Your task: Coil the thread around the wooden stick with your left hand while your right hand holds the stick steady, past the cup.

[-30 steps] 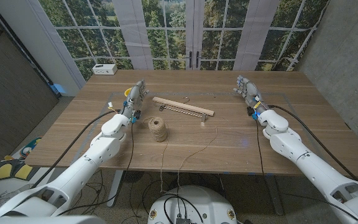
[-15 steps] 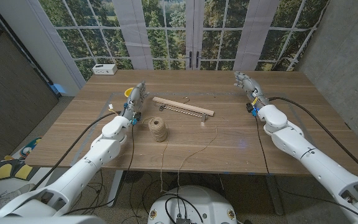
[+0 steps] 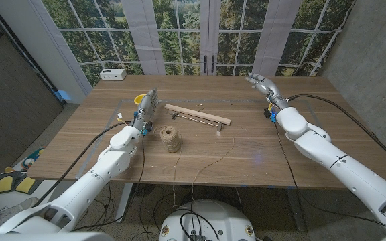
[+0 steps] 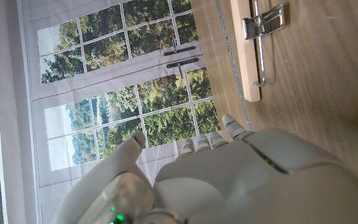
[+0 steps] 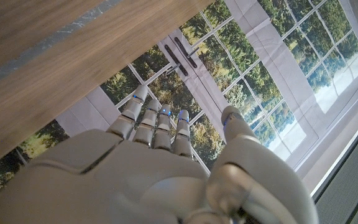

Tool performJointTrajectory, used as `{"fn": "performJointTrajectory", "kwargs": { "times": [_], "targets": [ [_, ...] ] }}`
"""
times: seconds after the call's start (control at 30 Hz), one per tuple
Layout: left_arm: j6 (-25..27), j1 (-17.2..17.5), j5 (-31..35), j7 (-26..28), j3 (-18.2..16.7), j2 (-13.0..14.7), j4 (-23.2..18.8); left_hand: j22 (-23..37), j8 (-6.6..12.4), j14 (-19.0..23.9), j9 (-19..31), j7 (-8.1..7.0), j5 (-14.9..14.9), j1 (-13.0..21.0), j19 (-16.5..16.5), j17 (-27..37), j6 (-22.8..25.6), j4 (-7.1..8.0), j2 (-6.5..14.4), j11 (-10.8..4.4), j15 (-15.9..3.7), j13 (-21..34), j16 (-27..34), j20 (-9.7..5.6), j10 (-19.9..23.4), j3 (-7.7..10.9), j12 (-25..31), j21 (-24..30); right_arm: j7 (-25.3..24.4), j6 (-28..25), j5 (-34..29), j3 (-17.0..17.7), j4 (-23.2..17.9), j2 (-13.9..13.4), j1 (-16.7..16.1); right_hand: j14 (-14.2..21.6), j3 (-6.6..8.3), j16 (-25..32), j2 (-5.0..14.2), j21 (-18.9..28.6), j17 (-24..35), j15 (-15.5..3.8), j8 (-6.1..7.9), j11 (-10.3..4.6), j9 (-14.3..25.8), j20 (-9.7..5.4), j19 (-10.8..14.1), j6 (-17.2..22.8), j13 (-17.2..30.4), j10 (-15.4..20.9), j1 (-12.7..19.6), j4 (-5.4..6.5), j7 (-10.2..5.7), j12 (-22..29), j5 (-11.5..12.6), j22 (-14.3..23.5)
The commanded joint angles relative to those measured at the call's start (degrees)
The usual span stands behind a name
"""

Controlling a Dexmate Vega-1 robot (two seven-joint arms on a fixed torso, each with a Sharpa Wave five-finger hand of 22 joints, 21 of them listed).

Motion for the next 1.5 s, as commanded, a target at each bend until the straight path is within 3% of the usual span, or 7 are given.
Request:
{"fn": "performJointTrajectory", "kwargs": {
  "times": [0.03,0.33,0.73,1.17,1.5],
  "targets": [
    [-0.03,0.0,-0.46,-0.76,-0.07,-0.04,0.73,0.12,0.23,-4.98,0.15,0.06,0.3,0.83,-0.46,0.16,-3.15,0.0,2.8,0.26,0.44,0.17,0.23,0.51,-4.37,0.25,0.5,-0.1,-2.56,-11.22,-10.51,-2.56,-8.09,-2.59,0.74,2.31,0.9,1.17,0.3,0.34,0.48,-0.45,0.67,-0.25,0.22,-0.2,1.93,2.03,0.17,2.4,1.46,0.16,-0.08,0.67,-0.19,0.25],
    [-0.35,-0.22,-0.8,-1.31,-0.17,-0.28,1.64,0.12,0.19,-4.92,0.16,0.11,0.29,0.88,-0.39,0.17,-3.13,-0.03,2.83,0.33,0.65,0.19,0.22,0.62,-4.28,0.33,0.5,-0.17,-1.62,-20.43,-19.09,-6.24,-12.91,-3.51,2.8,3.48,1.62,2.0,0.79,0.34,0.94,-1.54,0.89,-0.94,0.24,-0.4,3.03,3.95,0.19,3.96,2.64,0.4,-0.22,0.87,-0.08,0.27],
    [-0.6,-0.85,-1.3,-2.61,-0.15,-0.58,3.27,0.13,0.15,-4.86,0.18,0.24,0.26,0.91,-0.28,0.18,-3.05,-0.05,2.74,0.48,0.69,0.21,0.19,0.67,-4.27,0.38,0.45,-0.31,3.99,-29.91,-28.34,-11.94,-16.12,-3.78,6.99,5.2,2.27,3.1,0.88,0.49,1.39,-2.89,1.19,-1.22,0.28,-0.5,4.53,6.27,0.2,5.45,3.91,0.54,-0.37,1.0,-0.05,0.29],
    [-0.53,-2.0,-1.41,-3.35,0.06,-1.15,5.29,0.14,0.11,-4.82,0.19,0.31,0.23,0.91,-0.27,0.19,-3.03,-0.06,2.65,0.45,0.81,0.23,0.17,0.75,-4.27,0.41,0.4,-0.47,8.95,-33.78,-36.57,-17.24,-14.48,-2.13,11.24,6.66,3.11,4.12,0.81,0.59,1.74,-3.91,1.39,-2.35,0.32,-0.78,6.02,8.8,0.21,7.49,5.86,0.26,-0.52,1.21,-0.11,0.33],
    [-0.04,-3.36,-1.39,-3.51,0.26,-1.72,7.0,0.15,0.03,-4.89,0.2,0.34,0.2,0.9,-0.29,0.21,-3.13,-0.05,2.6,0.43,0.76,0.24,0.12,1.02,-4.36,0.43,0.34,-0.62,12.02,-33.44,-39.73,-19.29,-12.09,-0.79,13.4,7.71,3.64,4.79,0.66,0.64,1.89,-4.56,1.68,-2.7,0.34,-1.07,6.94,10.91,0.22,8.76,7.33,-0.01,-0.72,1.27,-0.26,0.35]
  ]
}}
